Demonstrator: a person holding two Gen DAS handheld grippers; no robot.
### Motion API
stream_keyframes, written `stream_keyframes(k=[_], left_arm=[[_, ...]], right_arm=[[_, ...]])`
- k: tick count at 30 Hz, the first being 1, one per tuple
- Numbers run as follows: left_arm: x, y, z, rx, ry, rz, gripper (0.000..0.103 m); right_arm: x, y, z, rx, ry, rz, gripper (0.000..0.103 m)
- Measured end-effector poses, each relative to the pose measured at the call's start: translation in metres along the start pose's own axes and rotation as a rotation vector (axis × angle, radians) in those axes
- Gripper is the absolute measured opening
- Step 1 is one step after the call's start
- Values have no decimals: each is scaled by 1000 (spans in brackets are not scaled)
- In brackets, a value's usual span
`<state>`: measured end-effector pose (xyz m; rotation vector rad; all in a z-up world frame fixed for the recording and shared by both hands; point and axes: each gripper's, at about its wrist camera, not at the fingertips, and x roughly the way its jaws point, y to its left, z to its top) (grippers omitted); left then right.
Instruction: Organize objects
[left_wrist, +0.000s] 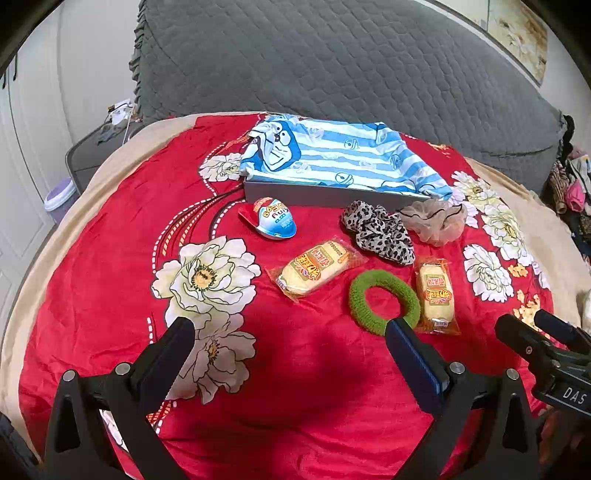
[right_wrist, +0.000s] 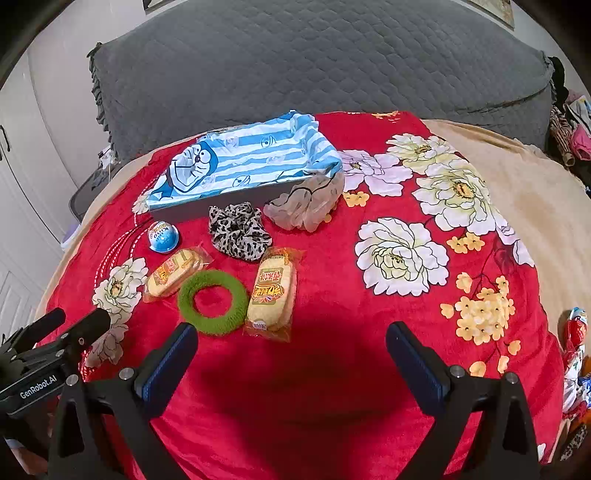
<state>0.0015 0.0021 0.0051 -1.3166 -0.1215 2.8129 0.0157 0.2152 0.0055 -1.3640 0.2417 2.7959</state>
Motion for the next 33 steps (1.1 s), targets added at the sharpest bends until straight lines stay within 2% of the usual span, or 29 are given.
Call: stream_keyframes(k=[21, 33], left_arm=[[5, 1, -5, -11, 10, -4, 103], [-5, 0, -2, -14, -5, -4, 103]], right_arm=[[6, 3, -2, -15, 30, -1, 103], [-10, 8, 1, -28, -2, 14, 103]])
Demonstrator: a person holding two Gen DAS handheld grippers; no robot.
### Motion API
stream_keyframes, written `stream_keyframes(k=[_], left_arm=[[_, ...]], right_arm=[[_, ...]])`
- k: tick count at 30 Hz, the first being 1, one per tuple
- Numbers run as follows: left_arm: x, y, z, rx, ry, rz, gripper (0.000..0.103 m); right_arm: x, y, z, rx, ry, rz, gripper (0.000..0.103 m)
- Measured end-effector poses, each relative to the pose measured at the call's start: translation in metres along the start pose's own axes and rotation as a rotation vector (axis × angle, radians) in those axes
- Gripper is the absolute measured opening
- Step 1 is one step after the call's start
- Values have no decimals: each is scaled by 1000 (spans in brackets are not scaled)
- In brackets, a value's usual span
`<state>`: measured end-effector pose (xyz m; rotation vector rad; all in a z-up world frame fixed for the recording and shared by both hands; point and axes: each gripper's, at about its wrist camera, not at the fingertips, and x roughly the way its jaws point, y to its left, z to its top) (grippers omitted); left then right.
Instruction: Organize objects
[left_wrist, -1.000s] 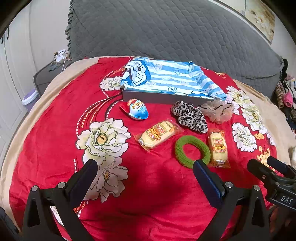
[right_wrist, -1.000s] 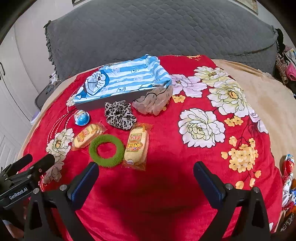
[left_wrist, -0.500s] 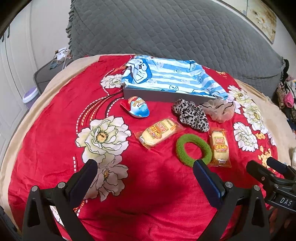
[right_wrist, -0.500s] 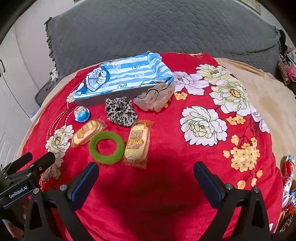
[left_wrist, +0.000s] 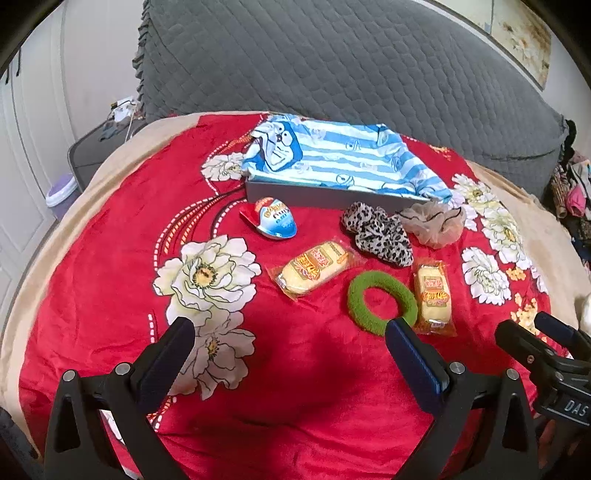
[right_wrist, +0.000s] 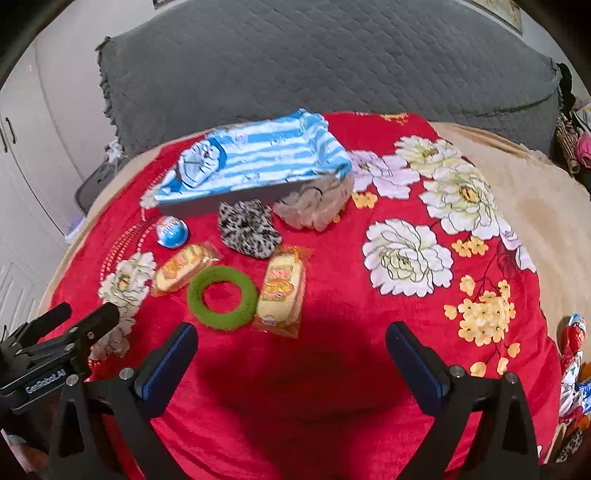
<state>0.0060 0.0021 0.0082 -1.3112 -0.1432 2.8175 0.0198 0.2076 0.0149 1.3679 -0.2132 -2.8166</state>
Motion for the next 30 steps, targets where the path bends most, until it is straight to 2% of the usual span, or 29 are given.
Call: stream_keyframes(k=[12, 22, 25, 30], left_arm=[[-45, -3, 10, 16, -85, -18, 103], [-79, -4, 21, 51, -171, -41, 103], [-81, -2, 25, 49, -184, -48, 103], [-66, 5, 27, 35, -152, -46, 103]], right_arm=[[-46, 16, 2, -79, -145, -16, 103], [-69, 17, 3, -82, -205, -7, 103], [-72, 17, 5, -87, -218, -11, 103], [-64, 18, 5, -115, -201, -20, 103]])
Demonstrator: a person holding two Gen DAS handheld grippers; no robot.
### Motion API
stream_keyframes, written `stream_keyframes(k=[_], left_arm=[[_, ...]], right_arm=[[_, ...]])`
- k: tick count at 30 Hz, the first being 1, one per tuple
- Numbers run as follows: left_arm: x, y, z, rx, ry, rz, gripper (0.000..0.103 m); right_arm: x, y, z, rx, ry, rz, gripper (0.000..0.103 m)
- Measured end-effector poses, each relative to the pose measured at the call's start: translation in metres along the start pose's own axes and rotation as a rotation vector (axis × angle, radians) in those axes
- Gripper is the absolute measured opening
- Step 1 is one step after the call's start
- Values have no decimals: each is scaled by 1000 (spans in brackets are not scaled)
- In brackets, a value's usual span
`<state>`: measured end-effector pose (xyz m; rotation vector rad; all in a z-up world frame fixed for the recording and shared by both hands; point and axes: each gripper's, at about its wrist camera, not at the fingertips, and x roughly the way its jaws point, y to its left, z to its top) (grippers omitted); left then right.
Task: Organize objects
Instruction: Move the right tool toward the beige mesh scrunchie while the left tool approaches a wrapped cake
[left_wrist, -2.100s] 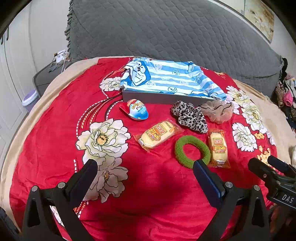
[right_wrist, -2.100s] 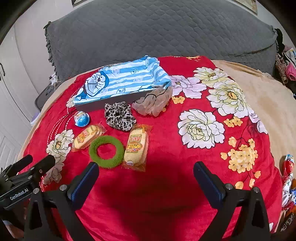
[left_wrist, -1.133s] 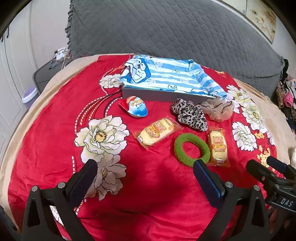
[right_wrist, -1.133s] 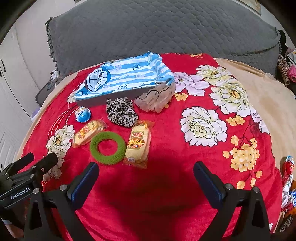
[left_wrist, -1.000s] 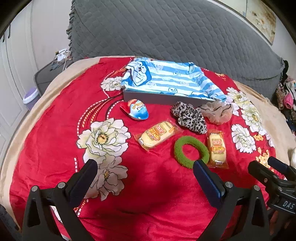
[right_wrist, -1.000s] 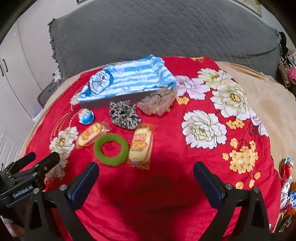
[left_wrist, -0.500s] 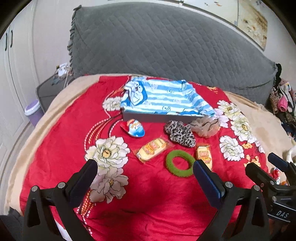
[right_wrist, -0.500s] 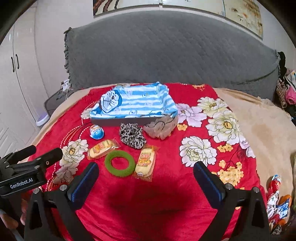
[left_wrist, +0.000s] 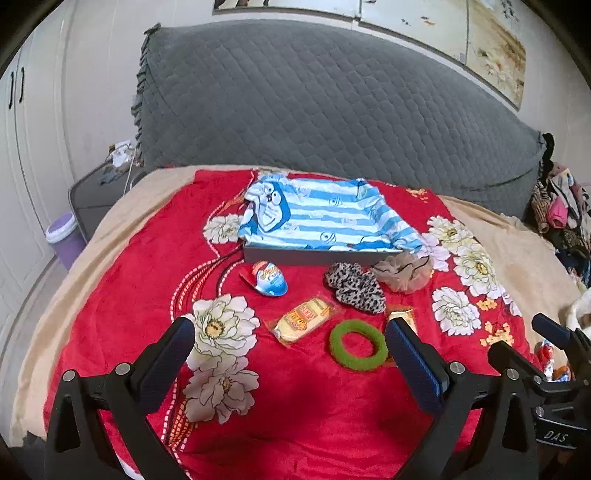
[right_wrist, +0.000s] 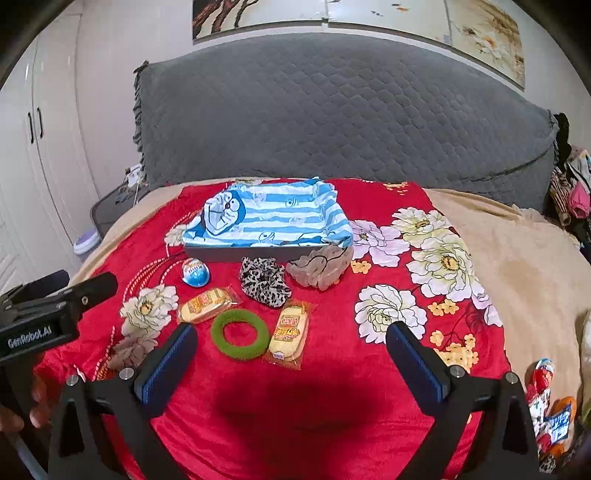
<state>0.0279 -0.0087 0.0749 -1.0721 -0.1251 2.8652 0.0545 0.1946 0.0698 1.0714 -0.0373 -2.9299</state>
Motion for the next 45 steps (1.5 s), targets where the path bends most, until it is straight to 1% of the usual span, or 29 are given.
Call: stream_keyframes(k=[2, 5, 14, 17, 23, 29, 32, 38, 45], left_arm=[[11, 1, -4, -2, 25, 6, 103], [27, 1, -10, 10, 64, 19, 103], [70, -4, -20, 42, 137, 10, 103], [81, -5, -21, 46, 148, 11, 103], [104, 2, -20, 4, 179, 9, 103], [126, 8, -21, -14, 205, 9, 103], [136, 7, -21, 1, 214, 7, 103], [154, 3, -20, 20, 228, -12, 103], [175, 2, -12, -2, 234, -34, 103]], right_arm=[[5, 0, -1, -7, 11, -6, 103], [15, -5, -2, 18, 39, 6, 103], [44, -14, -7, 47, 103, 2, 103], [52, -12, -5, 37, 109, -9, 103], [73, -17, -2, 50, 147, -17, 103], [93, -30, 13, 77, 163, -31, 103], [107, -35, 19, 91, 173, -37, 103], [130, -38, 27, 79, 182, -59, 103], [154, -35, 37, 44, 183, -68, 103]])
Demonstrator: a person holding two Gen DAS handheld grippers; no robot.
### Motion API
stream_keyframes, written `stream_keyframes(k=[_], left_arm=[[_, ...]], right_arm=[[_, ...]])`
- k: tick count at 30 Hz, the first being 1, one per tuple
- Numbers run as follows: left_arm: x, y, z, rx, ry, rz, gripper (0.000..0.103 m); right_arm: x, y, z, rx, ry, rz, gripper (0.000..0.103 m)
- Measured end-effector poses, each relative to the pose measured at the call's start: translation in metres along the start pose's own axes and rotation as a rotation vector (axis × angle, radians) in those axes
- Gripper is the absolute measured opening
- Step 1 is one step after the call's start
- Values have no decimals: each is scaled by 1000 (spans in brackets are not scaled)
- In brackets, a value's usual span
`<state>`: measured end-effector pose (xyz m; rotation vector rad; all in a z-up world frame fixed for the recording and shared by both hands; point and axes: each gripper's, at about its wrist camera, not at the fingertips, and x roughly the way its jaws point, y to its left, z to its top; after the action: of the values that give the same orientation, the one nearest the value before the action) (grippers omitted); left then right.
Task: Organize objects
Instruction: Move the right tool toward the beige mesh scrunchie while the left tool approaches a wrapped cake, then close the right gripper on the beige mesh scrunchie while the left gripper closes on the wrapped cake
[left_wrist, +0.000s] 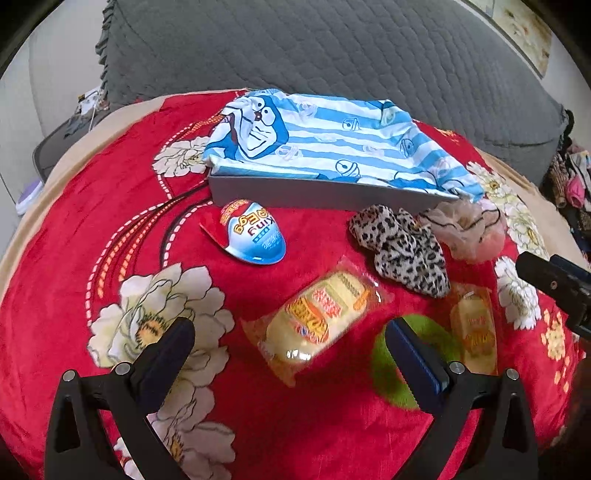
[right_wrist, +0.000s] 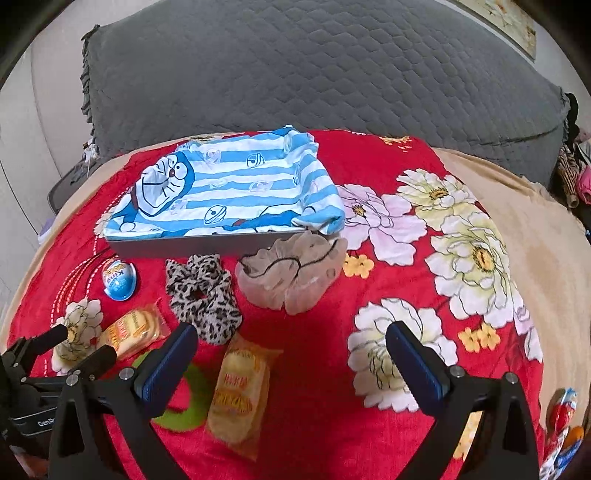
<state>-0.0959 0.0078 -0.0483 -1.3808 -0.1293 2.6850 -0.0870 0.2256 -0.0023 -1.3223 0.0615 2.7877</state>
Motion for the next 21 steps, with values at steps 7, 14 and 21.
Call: stream_keyframes(k=[7, 14, 21], left_arm=[[16, -2, 7, 0, 8, -28, 103], [29, -2, 8, 4, 19, -50, 103], [39, -2, 9, 8, 27, -51, 103]], right_arm=[[24, -6, 11, 12, 16, -15, 103], [45, -11, 20, 11, 20, -31, 103], [67, -12, 26, -6, 46, -43, 102]])
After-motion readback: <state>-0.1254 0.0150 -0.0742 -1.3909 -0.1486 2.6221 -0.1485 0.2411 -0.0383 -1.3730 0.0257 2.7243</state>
